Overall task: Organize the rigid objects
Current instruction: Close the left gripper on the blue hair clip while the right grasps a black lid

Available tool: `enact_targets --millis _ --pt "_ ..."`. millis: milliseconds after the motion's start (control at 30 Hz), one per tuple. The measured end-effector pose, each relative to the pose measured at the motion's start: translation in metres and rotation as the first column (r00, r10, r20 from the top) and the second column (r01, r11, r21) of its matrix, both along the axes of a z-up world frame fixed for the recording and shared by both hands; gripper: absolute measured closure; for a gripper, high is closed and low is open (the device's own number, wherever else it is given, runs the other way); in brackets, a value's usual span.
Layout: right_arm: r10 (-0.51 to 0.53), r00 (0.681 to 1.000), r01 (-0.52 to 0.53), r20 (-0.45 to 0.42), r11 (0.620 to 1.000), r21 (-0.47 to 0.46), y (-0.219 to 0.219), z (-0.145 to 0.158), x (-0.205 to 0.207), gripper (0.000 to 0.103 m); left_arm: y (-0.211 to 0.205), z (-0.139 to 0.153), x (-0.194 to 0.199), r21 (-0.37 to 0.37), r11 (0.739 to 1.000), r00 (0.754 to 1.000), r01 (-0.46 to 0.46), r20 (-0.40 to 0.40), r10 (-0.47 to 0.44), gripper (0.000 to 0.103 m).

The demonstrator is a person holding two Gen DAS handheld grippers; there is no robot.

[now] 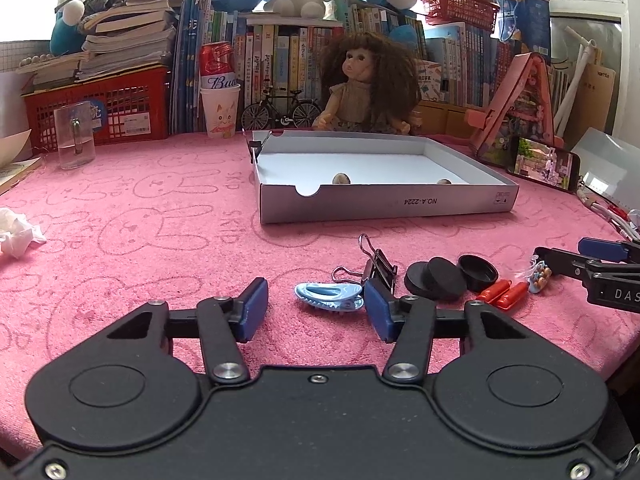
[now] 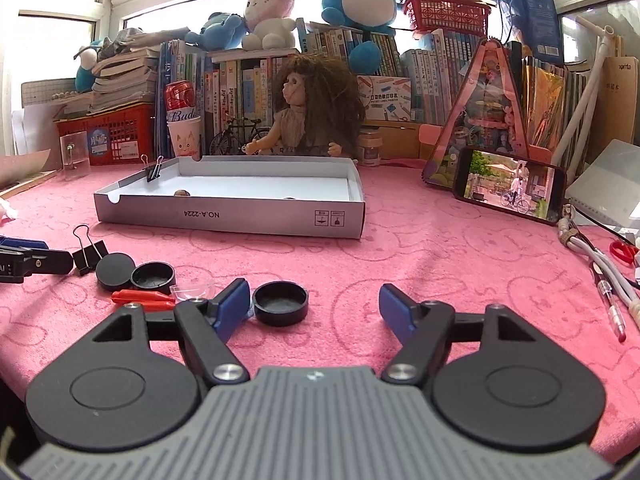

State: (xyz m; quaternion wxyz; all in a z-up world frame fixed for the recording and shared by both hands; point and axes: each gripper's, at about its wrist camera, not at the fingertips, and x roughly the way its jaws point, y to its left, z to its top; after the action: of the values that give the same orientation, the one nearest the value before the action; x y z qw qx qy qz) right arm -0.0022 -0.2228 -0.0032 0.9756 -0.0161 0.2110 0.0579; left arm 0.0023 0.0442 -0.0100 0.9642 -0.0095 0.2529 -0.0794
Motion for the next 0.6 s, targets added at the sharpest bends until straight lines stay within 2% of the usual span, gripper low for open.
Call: enact_targets --millis 300,600 --pt "-0.003 1.000 0.003 0.016 1.000 -0.024 0.001 0.004 -0.001 0.025 -0.001 -0.001 0.000 0.003 1.000 1.000 -0.004 0.007 0.004 0.055" --pt "-0.013 1.000 0.013 -0.006 0.999 -0.053 -0.006 0.002 -0.008 0.025 -0.004 -0.002 0.001 0.026 1.000 1.000 -0.006 0.016 0.006 0.054"
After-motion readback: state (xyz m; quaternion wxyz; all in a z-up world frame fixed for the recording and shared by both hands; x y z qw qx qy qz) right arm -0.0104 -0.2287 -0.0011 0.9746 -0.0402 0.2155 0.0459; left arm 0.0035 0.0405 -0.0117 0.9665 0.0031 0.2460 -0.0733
